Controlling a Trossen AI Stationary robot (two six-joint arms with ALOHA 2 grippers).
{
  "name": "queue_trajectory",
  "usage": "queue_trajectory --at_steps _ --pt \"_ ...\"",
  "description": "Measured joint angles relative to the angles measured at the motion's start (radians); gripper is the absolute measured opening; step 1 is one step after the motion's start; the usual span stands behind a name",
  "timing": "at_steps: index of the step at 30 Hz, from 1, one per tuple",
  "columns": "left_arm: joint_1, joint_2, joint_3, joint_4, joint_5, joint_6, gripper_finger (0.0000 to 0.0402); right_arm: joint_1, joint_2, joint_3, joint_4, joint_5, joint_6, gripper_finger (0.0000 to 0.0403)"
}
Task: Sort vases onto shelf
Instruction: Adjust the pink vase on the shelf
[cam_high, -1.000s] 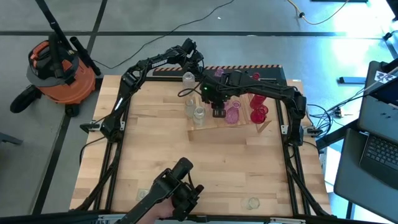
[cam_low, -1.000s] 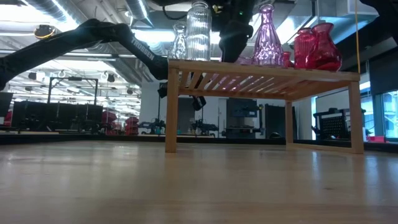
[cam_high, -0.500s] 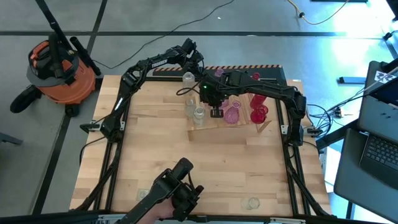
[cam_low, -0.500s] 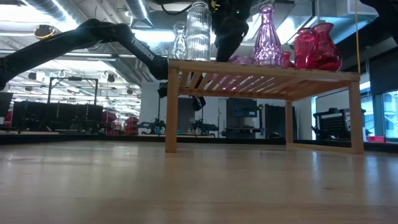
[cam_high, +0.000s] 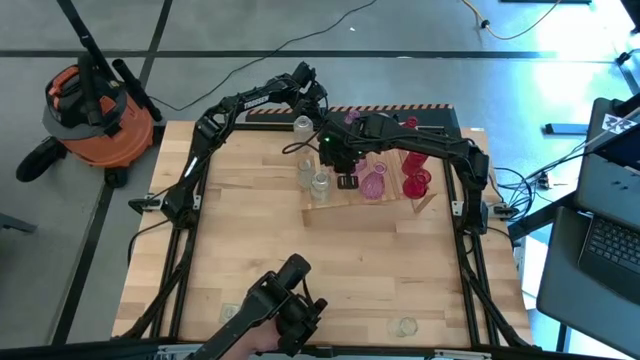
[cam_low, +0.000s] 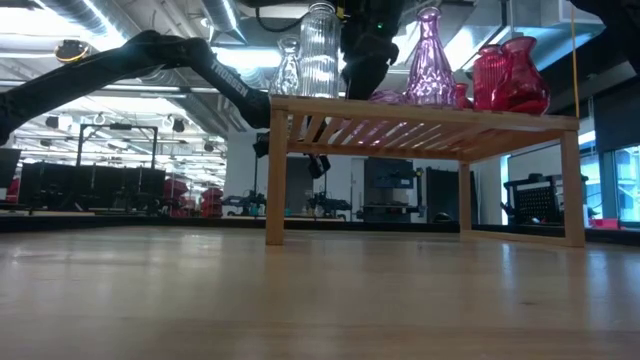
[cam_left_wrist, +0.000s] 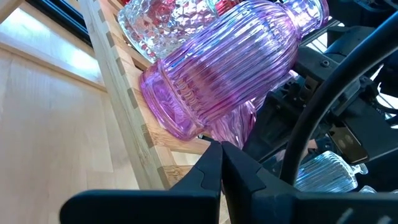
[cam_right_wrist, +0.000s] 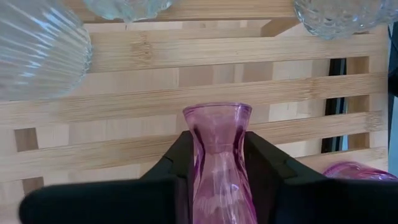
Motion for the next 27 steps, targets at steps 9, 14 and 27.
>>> queue_trajectory --at_steps 9,14,27 --pt "0.000 0.000 0.000 0.000 -0.001 0.000 0.0000 0.001 -0.002 0.000 0.000 0.029 0.003 0.0014" --pt "0.002 0.000 0.000 0.000 -0.001 -0.002 0.0000 0.002 -0.029 -0.004 0.010 0.065 0.035 0.0015" --pt "0.005 0.000 0.000 0.000 -0.009 -0.017 0.0000 -0.001 -0.116 -0.009 0.048 0.080 0.099 0.0009"
